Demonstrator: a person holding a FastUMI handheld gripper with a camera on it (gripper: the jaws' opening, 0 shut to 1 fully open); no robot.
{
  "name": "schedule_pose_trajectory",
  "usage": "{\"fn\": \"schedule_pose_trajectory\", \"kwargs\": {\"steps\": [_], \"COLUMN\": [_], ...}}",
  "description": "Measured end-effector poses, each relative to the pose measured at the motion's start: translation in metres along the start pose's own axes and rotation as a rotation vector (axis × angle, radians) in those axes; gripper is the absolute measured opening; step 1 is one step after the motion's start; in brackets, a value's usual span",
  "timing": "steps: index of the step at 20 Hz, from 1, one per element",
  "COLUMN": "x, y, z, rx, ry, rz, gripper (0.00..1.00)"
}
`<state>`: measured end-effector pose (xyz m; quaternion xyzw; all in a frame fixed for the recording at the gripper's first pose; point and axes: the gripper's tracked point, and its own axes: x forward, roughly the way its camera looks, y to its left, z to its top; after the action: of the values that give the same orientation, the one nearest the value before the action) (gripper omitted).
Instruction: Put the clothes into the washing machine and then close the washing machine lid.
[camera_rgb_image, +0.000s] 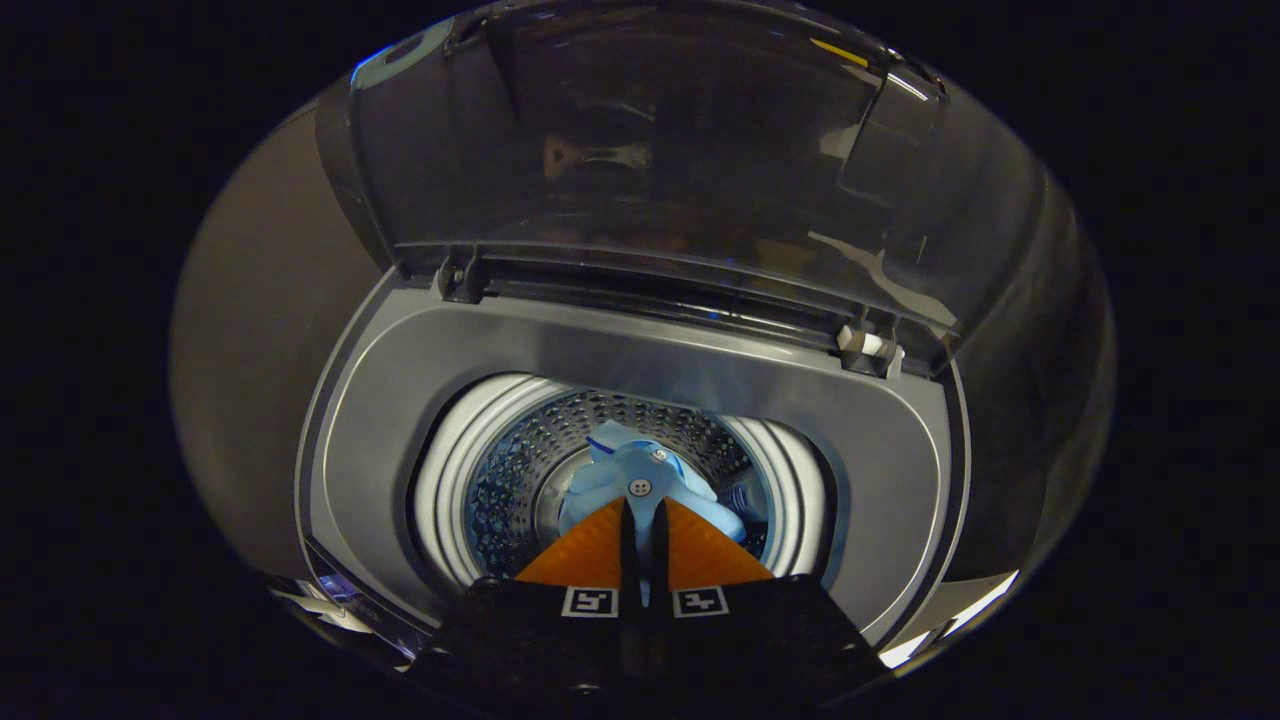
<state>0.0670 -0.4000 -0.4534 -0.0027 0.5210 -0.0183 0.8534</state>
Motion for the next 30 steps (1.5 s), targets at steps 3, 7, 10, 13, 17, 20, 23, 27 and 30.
{"fn": "schedule_pose_trajectory", "kwargs": {"steps": [3, 7, 10, 13, 17, 20, 23, 27, 30], "x": [0.003, 0.017, 0.002, 0.002, -0.011, -0.028, -0.048, -0.089, -0.122], "y": [0.002, -0.011, -0.012, -0.015, -0.013, -0.007, -0.007, -0.021, -0.032], "z": [0.002, 0.021, 0.018, 0.024, 0.025, 0.040, 0.066, 0.116, 0.160], "rx": [0.033, 0.119, 0.162, 0.150, 0.120, 0.139, 0.148, 0.213, 0.230], "ry": [-0.003, -0.064, -0.050, -0.086, -0.099, -0.145, -0.215, -0.333, -0.438], "rz": [0.007, -0.031, -0.046, -0.059, -0.057, -0.030, -0.015, -0.014, -0.007], "gripper": [0.06, 0.80, 0.99, 0.99, 0.99, 0.99, 0.99, 0.99, 0.99]}}
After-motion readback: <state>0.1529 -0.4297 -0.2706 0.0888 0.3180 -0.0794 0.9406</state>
